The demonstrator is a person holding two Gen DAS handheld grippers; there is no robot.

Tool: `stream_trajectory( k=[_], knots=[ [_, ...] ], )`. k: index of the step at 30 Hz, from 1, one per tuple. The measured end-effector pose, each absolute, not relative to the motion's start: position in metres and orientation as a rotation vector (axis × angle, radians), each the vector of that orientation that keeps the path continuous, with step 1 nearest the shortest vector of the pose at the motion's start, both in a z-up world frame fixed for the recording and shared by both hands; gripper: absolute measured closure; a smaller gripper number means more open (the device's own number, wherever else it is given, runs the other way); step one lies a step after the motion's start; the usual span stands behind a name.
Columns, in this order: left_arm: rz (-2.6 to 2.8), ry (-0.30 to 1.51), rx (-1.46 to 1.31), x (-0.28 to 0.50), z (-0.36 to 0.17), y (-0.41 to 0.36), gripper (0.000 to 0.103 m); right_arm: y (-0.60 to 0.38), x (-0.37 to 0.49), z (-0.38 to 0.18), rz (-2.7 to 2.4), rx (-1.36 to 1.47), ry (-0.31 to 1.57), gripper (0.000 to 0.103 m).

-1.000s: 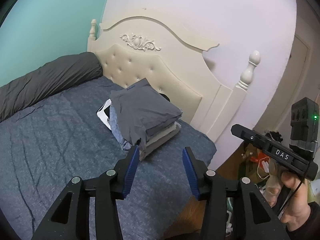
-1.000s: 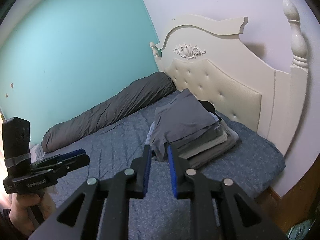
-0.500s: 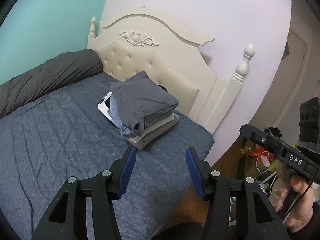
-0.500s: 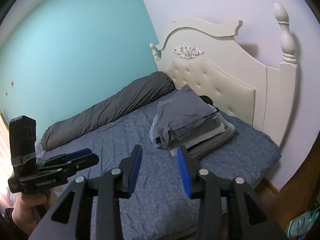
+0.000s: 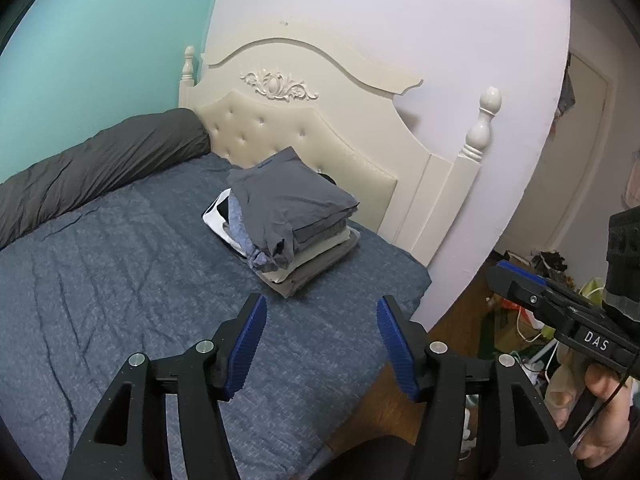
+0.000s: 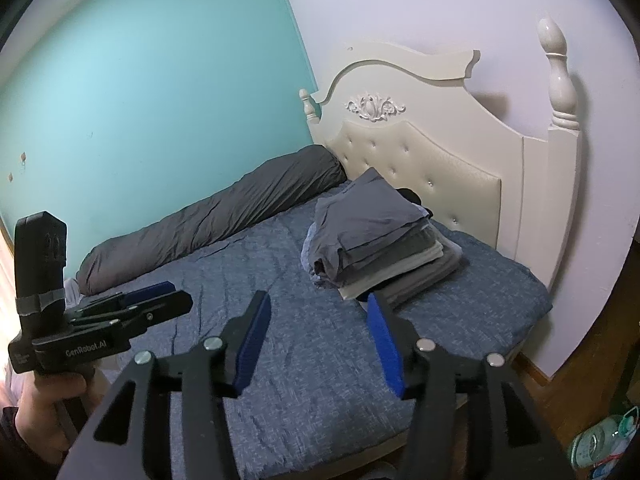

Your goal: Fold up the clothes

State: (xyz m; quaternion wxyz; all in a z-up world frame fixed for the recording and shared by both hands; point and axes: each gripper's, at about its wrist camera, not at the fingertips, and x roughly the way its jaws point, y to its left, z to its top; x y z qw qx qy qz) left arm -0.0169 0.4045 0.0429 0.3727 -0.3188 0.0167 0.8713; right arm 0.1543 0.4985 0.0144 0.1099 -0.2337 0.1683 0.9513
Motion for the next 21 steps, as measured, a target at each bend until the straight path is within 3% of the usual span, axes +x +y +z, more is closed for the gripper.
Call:
stream_trajectory(
  k=[21],
  knots=[
    [2.271,0.054,-0.763,0.003,0.044,0.385,0.026,0.488,0.164,0.002,2.736,-0.686,0.451,0.031]
  ],
)
